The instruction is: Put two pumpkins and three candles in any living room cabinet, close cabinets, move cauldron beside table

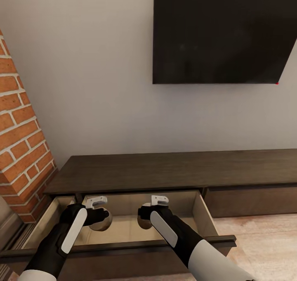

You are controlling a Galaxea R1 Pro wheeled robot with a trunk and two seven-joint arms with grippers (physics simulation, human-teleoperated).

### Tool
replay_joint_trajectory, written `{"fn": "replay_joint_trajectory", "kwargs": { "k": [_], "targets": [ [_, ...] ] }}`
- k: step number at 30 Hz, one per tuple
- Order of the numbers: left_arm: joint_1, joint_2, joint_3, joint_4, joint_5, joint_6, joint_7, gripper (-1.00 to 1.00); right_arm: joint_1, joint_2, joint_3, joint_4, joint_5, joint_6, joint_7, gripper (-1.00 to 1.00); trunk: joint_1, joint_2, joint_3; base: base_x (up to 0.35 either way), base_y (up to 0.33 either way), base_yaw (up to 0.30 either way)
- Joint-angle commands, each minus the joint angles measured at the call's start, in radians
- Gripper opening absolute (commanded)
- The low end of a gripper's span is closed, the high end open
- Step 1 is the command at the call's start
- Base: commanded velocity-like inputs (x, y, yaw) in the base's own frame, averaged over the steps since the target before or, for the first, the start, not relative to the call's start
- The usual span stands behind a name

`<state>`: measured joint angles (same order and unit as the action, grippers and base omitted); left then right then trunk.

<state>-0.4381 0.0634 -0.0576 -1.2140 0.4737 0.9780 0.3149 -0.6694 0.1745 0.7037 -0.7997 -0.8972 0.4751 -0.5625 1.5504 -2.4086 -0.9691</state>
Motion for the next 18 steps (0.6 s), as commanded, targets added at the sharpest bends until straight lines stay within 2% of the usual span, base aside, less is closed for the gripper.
{"fn": "replay_joint_trajectory", "kwargs": {
  "k": [1,8,18],
  "targets": [
    [-0.001,0.001,-0.002,-0.001,0.01,0.002,0.01,-1.0,-0.001,0.0,0.002,-0.001,-0.006,0.002,-0.008,-1.0,0.0,0.0,-0.001,0.0,0.095,0.0],
    [-0.001,0.003,-0.002,-0.001,0.015,0.002,0.01,-1.0,-0.001,0.0,0.002,-0.001,-0.007,0.001,-0.007,-1.0,0.0,0.0,-0.001,0.003,0.093,0.0],
    [-0.001,0.003,-0.002,-0.001,0.014,0.002,0.01,-1.0,-0.001,0.0,0.002,-0.001,-0.008,0.0,-0.007,-1.0,0.0,0.0,-0.001,0.1,0.057,0.0]
  ]
}}
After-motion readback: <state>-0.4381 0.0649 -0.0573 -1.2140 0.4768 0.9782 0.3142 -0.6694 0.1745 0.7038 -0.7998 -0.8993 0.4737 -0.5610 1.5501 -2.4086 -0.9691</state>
